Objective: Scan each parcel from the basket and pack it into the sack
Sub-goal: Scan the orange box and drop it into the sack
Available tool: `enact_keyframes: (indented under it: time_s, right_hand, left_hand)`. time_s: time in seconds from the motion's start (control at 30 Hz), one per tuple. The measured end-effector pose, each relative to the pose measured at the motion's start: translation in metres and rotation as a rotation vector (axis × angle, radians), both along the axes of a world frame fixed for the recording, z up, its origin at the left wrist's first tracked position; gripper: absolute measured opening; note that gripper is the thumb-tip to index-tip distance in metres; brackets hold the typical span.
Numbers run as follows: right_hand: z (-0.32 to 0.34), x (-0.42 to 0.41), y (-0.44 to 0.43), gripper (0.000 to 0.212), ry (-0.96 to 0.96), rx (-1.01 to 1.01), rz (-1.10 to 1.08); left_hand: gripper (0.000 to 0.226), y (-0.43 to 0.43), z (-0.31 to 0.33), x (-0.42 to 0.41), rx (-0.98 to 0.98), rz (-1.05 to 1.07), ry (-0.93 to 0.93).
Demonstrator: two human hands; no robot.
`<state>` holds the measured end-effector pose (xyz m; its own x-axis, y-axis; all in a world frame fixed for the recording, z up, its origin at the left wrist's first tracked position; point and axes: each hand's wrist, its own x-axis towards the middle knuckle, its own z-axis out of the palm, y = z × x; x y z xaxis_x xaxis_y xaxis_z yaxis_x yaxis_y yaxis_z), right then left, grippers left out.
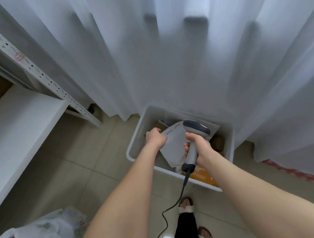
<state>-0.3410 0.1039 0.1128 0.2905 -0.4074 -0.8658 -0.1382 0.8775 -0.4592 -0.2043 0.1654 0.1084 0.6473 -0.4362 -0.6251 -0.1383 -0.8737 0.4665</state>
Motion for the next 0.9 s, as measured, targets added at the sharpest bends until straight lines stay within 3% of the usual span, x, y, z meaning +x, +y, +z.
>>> enact_keyframes:
  time_s: [0.23,0.53,0.67,0.77,0.8,0.9]
  right_hand:
    - [-0.097,-0.010,-0.093,0.019,0.142,-0.018,-0.037]
    - [-0.290,-0.053,-0.155,0.007,0.331,0.042,-0.077]
    - [-0.373,-0.065,-0.160,0.058,0.444,0.053,0.000]
    - [-0.418,-0.075,-0.157,0.062,0.527,0.088,0.126]
    - [-0.429,-0.077,-0.156,0.060,0.543,0.099,0.167]
    - [-0.451,-0.084,-0.150,0.053,0.606,0.107,0.265]
  left_hand:
    - [0.048,-0.099,-0.108,-0.005,0.004,-0.084,0.108]
    - [0.049,-0.154,-0.303,-0.057,0.121,-0.225,0.227]
    - [0.047,-0.152,-0.378,-0.080,0.190,-0.219,0.323]
    - [0.018,-0.138,-0.418,-0.100,0.247,-0.144,0.480]
    - [0.020,-0.134,-0.426,-0.106,0.276,-0.114,0.534]
    - [0.063,-0.124,-0.442,-0.118,0.396,-0.028,0.642]
